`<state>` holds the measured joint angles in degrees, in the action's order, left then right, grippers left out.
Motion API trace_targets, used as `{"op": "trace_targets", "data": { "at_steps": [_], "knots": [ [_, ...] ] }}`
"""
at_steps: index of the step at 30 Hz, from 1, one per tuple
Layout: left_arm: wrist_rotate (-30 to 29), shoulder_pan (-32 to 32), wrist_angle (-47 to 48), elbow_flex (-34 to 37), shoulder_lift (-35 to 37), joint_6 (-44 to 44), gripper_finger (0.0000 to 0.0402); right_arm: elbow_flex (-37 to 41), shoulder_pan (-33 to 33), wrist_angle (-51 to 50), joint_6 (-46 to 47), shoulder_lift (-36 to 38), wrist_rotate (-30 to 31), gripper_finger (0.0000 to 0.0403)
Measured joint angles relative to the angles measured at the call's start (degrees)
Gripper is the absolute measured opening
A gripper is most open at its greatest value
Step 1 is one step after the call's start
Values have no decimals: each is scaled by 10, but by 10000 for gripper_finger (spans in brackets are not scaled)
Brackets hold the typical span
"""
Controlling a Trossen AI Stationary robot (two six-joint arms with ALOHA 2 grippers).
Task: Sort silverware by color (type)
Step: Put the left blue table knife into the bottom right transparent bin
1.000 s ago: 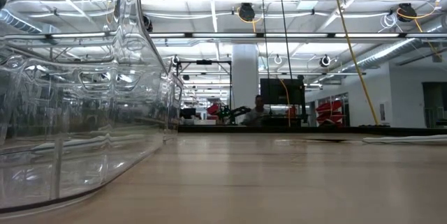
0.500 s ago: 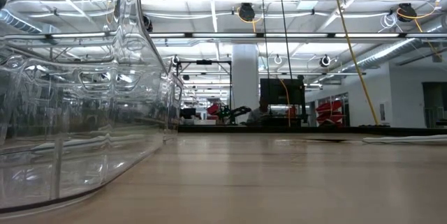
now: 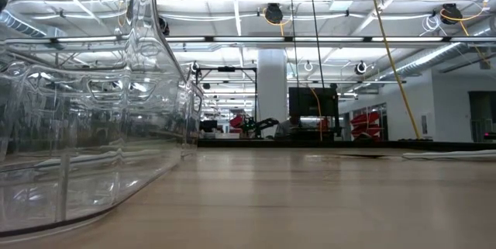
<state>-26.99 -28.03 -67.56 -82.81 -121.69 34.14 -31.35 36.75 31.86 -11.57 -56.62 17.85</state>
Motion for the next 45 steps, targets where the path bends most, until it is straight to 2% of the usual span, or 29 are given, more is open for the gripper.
{"op": "trace_targets", "data": {
  "at_steps": [4, 10, 14, 18, 23, 27, 31, 36, 41, 45],
  "knots": [
    [-29, -7, 0, 0, 0, 0, 57, 0, 0, -1, 0, 0, 1, 24],
    [-140, -34, 33, 0, 28, 13, 57, 0, 0, 1, 3, 8, 3, 70],
    [-219, -64, 112, 0, 85, -2, 57, 0, 0, -15, 4, 32, 11, 101],
    [-268, -90, 266, 0, 152, -104, 57, -1, 1, -52, 31, 71, 20, 120],
    [-274, -111, 511, -1, 244, -292, 57, -1, 1, -114, 49, 110, 20, 121],
    [-274, -122, 650, -1, 284, -390, 57, -1, 1, -140, 49, 125, 21, 119],
    [-274, -131, 783, -1, 319, -509, 57, -1, 1, -171, 53, 130, 55, 119],
    [-264, -149, 895, 0, 338, -620, 57, -1, 1, -210, 69, 130, 108, 118],
    [-207, -165, 995, -1, 353, -744, 57, -1, 1, -220, 95, 130, 121, 118],
    [-190, -171, 1107, 0, 352, -861, 57, -1, 1, -223, 100, 130, 122, 118]
  ]
}}
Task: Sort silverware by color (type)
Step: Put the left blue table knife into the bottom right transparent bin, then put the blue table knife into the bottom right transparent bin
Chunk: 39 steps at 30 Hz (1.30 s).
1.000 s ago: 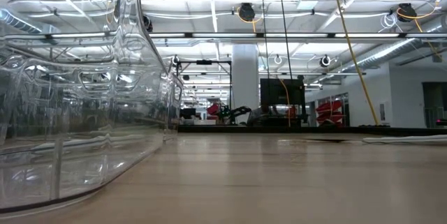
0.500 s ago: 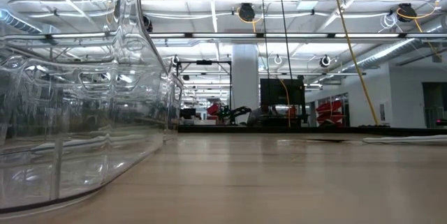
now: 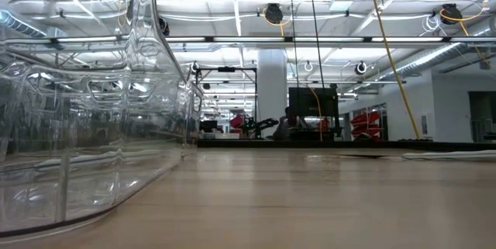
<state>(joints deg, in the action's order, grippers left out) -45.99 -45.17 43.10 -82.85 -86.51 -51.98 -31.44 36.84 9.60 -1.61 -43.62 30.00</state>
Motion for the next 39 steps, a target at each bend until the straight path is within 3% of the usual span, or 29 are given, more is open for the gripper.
{"op": "trace_targets", "data": {
  "at_steps": [6, 10, 12, 16, 23, 27, 34, 39],
  "knots": [
    [22, 14, 111, 0, -18, -121, 57, 0, 0, -16, 0, 0, 0, 118],
    [99, 37, 124, 0, -34, -158, 57, 0, 0, -15, 0, 0, 0, 118],
    [130, 48, 124, 0, -44, -172, 57, 0, 0, -15, 0, 0, 0, 118],
    [135, 81, 124, 0, -69, -172, 57, 0, 0, -15, 0, 0, 0, 118],
    [235, 127, 122, 0, -122, -186, 57, 0, 0, -18, 0, 0, 0, 118],
    [237, 141, 122, 0, -143, -200, 57, 0, 0, -18, 0, -1, 0, 118],
    [196, 148, 125, 0, -153, -202, 131, 0, 0, -23, -1, 0, 0, 118],
    [173, 144, 125, 0, -153, -202, 143, 0, 0, -28, 5, -1, 0, 118]
  ]
}}
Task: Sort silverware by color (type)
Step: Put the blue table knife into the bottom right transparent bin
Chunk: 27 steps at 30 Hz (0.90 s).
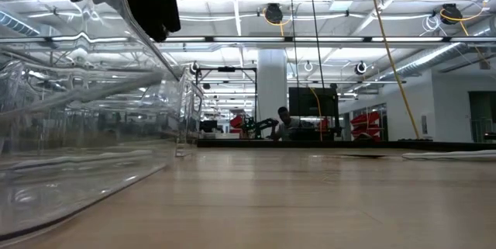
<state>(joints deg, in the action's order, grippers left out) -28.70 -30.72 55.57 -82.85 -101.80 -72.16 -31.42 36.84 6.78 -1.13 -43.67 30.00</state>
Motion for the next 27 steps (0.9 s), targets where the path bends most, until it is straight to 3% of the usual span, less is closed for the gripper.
{"op": "trace_targets", "data": {
  "at_steps": [5, 10, 15, 23, 27],
  "knots": [
    [-56, -18, -1, 0, 0, 12, 146, 0, 0, -20, 19, 0, 10, 118],
    [-71, -32, -1, 0, 0, 31, 146, 0, 0, -50, 45, 0, 55, 118],
    [-85, -39, -7, 0, 0, 49, 147, -30, -15, -216, 146, -1, 105, 118],
    [-109, -28, -83, 0, 0, 144, 147, -28, -75, -424, 326, -15, 105, 118],
    [-110, -20, -116, 0, 0, 185, 147, -24, -110, -489, 398, -42, 62, 124]
  ]
}}
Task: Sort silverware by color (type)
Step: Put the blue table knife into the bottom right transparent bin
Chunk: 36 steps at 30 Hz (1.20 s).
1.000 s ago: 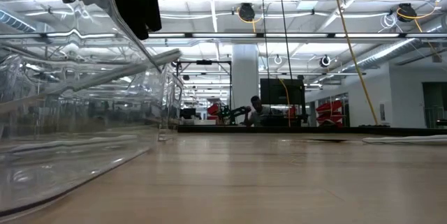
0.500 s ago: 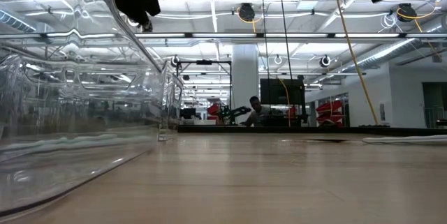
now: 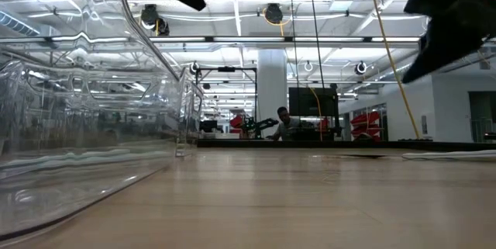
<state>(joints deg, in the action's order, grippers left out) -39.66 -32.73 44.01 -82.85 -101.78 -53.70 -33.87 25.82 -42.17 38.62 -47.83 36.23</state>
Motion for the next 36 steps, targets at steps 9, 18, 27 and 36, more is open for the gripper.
{"op": "trace_targets", "data": {
  "at_steps": [9, 18, 27, 36],
  "knots": [
    [0, 10, -14, 0, 0, 30, 147, 0, -64, -68, 73, -118, -69, 176],
    [0, 12, -14, 0, 0, 39, 147, 0, -90, -58, 49, -224, -176, 192],
    [0, 12, -15, 0, 0, 37, 147, -1, -99, -37, 1, -273, -202, 185],
    [1, 12, -15, 0, 0, 37, 147, -32, -106, -31, 6, -259, -226, 185]
  ]
}}
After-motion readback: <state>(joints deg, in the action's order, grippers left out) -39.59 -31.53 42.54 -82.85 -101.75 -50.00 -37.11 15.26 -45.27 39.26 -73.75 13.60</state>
